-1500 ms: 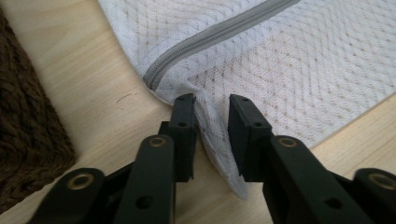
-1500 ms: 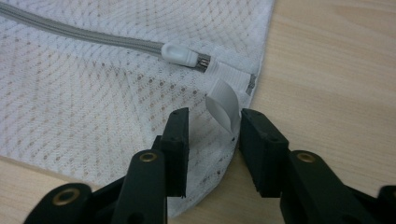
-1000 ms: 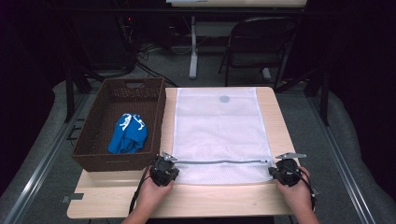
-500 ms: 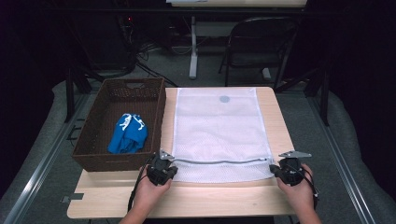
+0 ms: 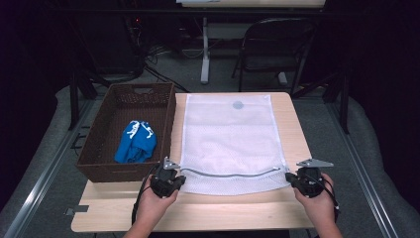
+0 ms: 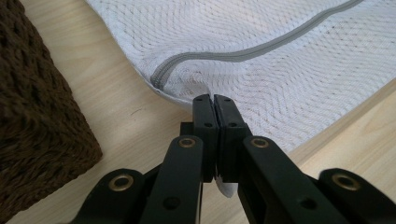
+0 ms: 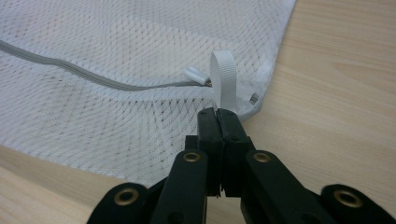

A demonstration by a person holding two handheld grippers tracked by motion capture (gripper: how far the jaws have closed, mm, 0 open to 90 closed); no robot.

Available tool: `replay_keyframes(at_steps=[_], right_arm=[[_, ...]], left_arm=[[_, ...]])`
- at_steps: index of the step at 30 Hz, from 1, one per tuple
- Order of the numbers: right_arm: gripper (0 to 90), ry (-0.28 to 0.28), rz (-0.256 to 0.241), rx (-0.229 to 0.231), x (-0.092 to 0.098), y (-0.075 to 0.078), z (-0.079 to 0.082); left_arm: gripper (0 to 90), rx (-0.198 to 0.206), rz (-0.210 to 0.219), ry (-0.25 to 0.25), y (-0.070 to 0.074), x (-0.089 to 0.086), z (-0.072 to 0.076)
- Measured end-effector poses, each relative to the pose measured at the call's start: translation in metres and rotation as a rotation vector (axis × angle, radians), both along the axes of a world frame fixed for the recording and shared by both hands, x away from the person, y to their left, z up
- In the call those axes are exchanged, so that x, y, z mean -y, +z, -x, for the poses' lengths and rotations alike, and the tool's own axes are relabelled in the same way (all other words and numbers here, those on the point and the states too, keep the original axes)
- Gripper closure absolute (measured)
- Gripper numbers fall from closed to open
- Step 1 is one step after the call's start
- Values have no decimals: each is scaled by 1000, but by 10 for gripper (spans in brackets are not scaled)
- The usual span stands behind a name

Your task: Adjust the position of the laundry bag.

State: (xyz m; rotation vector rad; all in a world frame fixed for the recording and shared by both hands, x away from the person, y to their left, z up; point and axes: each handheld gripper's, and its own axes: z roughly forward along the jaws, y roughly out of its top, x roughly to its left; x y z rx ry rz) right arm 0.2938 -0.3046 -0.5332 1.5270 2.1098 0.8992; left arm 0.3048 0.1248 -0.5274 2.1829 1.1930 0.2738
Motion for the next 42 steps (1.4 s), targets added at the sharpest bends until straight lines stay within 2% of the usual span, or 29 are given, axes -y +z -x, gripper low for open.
replay_keyframes(at_steps=[7, 10, 17, 26, 33, 42], right_arm=[[893, 25, 3, -8, -7, 7, -3], [893, 38, 6, -13, -11, 7, -4], [893, 65, -3, -25, -16, 8, -3], [893, 100, 2, -20, -21, 14, 6], [893, 123, 11, -33, -19, 12, 17], [893, 130, 17, -54, -17, 6, 32]], left_arm=[[891, -1, -6, -3, 9, -6, 4], [891, -4, -19, 1, 11, -12, 5], [891, -13, -21, 2, 13, -19, 13], [891, -22, -27, -10, 12, -20, 27], [891, -44, -26, -32, 9, -21, 35], [890, -53, -32, -35, 0, -19, 44]])
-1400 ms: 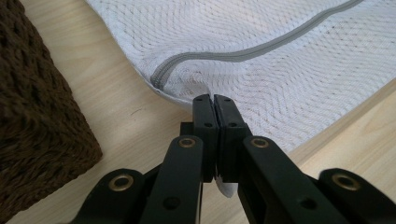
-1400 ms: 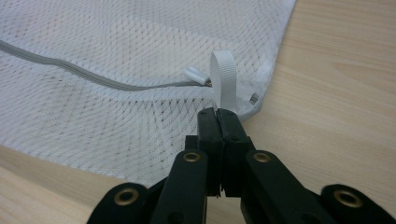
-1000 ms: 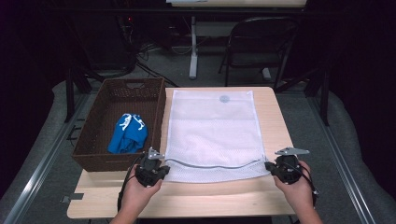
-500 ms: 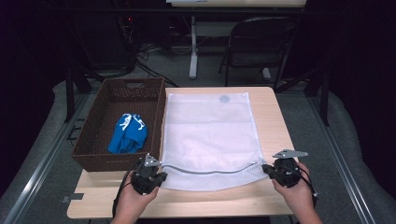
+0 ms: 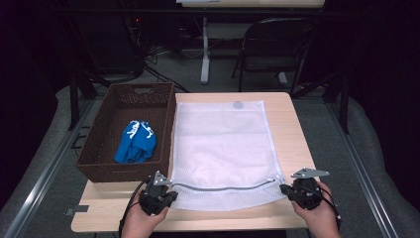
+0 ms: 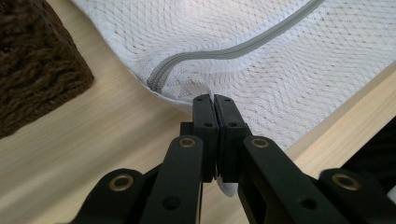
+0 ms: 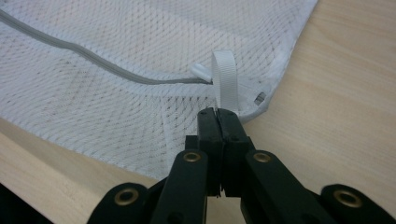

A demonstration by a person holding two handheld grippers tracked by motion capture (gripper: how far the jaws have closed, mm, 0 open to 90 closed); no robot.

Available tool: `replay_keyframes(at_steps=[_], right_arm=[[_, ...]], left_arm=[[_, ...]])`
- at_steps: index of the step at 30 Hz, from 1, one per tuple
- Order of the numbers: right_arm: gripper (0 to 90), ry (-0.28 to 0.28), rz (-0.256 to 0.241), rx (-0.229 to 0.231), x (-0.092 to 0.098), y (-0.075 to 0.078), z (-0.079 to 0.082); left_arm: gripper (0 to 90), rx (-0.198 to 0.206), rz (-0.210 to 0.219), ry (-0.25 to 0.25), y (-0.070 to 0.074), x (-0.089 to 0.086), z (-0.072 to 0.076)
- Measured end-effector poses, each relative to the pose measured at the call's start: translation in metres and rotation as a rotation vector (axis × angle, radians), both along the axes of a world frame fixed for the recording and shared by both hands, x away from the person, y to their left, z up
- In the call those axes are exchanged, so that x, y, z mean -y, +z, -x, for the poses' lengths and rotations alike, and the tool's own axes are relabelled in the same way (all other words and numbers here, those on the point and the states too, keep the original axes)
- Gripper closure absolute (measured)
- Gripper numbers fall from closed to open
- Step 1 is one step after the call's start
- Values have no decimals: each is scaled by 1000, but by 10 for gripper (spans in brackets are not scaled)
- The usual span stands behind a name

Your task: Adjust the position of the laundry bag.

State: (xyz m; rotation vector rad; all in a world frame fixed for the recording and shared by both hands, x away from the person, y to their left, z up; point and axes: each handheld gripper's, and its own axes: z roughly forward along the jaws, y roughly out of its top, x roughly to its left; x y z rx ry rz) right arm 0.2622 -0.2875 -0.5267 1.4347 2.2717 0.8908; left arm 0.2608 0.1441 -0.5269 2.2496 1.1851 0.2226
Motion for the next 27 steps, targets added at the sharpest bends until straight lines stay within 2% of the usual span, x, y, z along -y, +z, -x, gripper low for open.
replay_keyframes(at_steps=[8, 21, 23, 27], right_arm=[[893, 5, 14, -22, 2, -9, 9], [879, 13, 7, -63, 3, -27, 17], [863, 11, 2, -80, 3, -30, 17], [818, 15, -2, -83, 4, -33, 19]], left_arm=[[890, -20, -11, -8, -8, -1, 6], [855, -57, 12, 9, -24, -4, 9], [832, -61, 8, 7, -28, -5, 9], [755, -70, 9, 4, -32, -6, 10]])
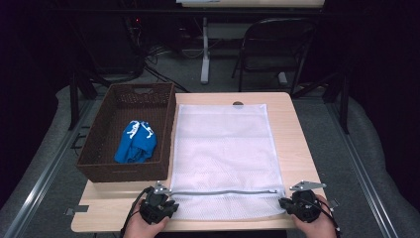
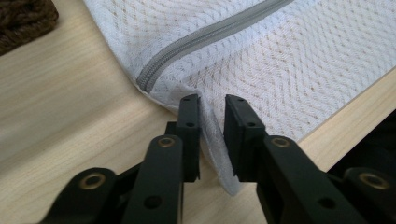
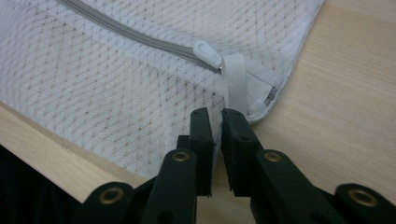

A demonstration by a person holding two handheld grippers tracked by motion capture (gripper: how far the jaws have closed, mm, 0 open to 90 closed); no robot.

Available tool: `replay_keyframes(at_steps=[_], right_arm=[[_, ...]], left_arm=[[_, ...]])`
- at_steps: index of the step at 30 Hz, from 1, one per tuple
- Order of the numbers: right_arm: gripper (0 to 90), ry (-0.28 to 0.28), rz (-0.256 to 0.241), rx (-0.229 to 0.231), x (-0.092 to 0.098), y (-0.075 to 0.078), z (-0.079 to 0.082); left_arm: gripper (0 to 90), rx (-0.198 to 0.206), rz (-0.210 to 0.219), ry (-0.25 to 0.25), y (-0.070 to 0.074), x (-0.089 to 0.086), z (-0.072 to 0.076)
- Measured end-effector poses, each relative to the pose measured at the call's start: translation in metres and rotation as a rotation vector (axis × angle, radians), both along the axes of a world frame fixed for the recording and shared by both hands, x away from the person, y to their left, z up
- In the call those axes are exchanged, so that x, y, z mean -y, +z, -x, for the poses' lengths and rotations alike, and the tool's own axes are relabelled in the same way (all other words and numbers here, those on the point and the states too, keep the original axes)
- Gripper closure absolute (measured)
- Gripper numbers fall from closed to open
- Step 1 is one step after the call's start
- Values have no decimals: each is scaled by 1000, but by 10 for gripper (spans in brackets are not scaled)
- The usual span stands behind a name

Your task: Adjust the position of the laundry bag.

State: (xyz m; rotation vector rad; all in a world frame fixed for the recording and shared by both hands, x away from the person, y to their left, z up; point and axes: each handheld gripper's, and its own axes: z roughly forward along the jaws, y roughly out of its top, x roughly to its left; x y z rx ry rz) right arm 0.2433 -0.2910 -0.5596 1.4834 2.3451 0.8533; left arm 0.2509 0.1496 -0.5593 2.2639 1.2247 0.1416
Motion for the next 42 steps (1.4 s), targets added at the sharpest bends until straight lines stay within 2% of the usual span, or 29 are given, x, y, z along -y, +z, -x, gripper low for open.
replay_keyframes(at_steps=[4, 6, 9, 13, 16, 22, 27, 35, 37, 42], right_arm=[[724, 4, -14, 0, 0, -1, 1], [650, 9, -16, 12, 0, -2, 1], [559, 1, -24, 30, 1, -3, 1], [469, -17, -30, 43, 2, -3, 1], [441, -13, -27, 45, 4, -2, 2], [418, -22, -35, 45, 4, 4, 2], [421, -19, -36, 44, 5, 11, 2], [438, -12, -36, 55, 6, 24, 0], [439, -16, -39, 58, 6, 27, -1], [439, -16, -39, 70, 6, 37, -6]], left_arm=[[633, 6, 17, 4, 0, -1, 1], [556, 10, 26, 11, 0, -1, 1], [495, 19, 23, -1, 0, -2, 1], [464, 27, 31, 5, 1, -2, 3], [458, 40, 28, 1, 4, -3, 3], [461, 57, 41, 3, 13, -6, 4], [463, 73, 69, 21, 23, -8, 4], [468, 100, 68, 4, 39, -9, 1], [468, 106, 58, -8, 46, -7, -2], [468, 113, 67, -22, 56, 0, -8]])
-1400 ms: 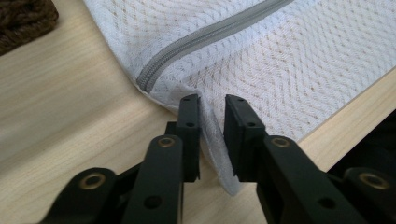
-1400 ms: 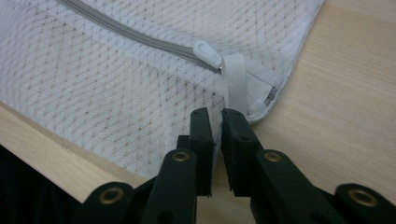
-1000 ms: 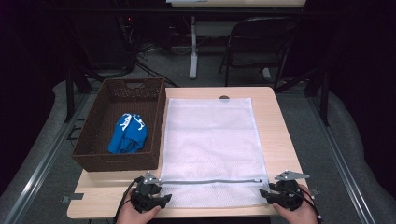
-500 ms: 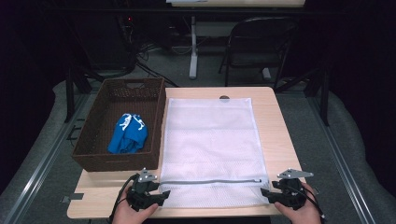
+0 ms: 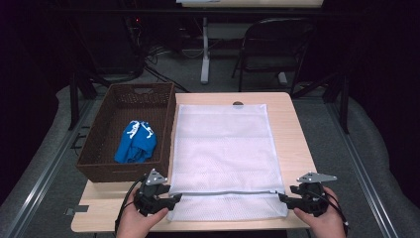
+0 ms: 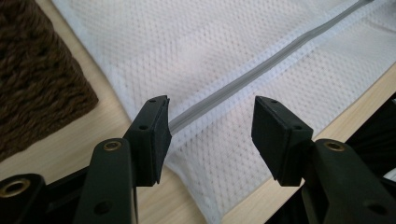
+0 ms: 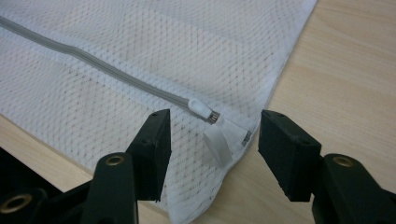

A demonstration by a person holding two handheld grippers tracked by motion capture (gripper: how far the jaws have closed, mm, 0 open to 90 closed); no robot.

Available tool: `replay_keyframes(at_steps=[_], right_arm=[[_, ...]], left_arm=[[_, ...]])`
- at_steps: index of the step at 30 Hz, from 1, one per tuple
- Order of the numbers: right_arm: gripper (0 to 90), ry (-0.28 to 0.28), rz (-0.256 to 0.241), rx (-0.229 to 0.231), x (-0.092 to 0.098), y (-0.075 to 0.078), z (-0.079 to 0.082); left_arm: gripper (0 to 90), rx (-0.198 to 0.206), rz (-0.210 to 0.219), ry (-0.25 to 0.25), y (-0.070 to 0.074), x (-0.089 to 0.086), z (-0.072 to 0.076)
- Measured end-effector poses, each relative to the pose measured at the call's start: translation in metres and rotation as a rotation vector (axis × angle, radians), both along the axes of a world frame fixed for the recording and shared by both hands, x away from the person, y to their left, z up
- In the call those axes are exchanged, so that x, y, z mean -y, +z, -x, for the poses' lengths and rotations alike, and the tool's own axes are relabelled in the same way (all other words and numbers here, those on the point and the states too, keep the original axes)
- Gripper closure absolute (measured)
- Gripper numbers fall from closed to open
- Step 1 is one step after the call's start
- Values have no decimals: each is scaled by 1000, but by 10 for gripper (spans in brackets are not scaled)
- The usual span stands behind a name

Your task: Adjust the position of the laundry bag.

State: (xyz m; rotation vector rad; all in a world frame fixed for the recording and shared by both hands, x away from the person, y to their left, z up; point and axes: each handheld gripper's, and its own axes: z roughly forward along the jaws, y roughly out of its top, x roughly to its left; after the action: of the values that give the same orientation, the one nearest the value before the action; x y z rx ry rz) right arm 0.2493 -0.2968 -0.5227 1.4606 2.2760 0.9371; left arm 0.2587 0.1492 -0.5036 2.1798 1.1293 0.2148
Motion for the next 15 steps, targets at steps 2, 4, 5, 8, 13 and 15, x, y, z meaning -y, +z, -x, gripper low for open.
replay_keyframes(at_steps=[2, 4, 5, 8, 13, 15], right_arm=[[438, 3, -1, 1, -1, 3, -2], [438, 3, -2, 2, -2, 6, -4], [437, 3, -4, 5, -3, 7, -5], [436, 12, -4, 5, -4, 10, -8], [433, 12, -15, 11, -8, 17, -16], [432, 10, -22, 15, -9, 19, -20]], left_arm=[[468, 10, 3, -2, 3, 5, -2], [468, 9, 3, -7, 5, 7, -3], [468, 17, 2, -15, 8, 11, -6], [468, 15, 6, -31, 12, 17, -10], [468, 14, 13, -45, 16, 28, -19], [468, 14, 16, -55, 18, 32, -22]])
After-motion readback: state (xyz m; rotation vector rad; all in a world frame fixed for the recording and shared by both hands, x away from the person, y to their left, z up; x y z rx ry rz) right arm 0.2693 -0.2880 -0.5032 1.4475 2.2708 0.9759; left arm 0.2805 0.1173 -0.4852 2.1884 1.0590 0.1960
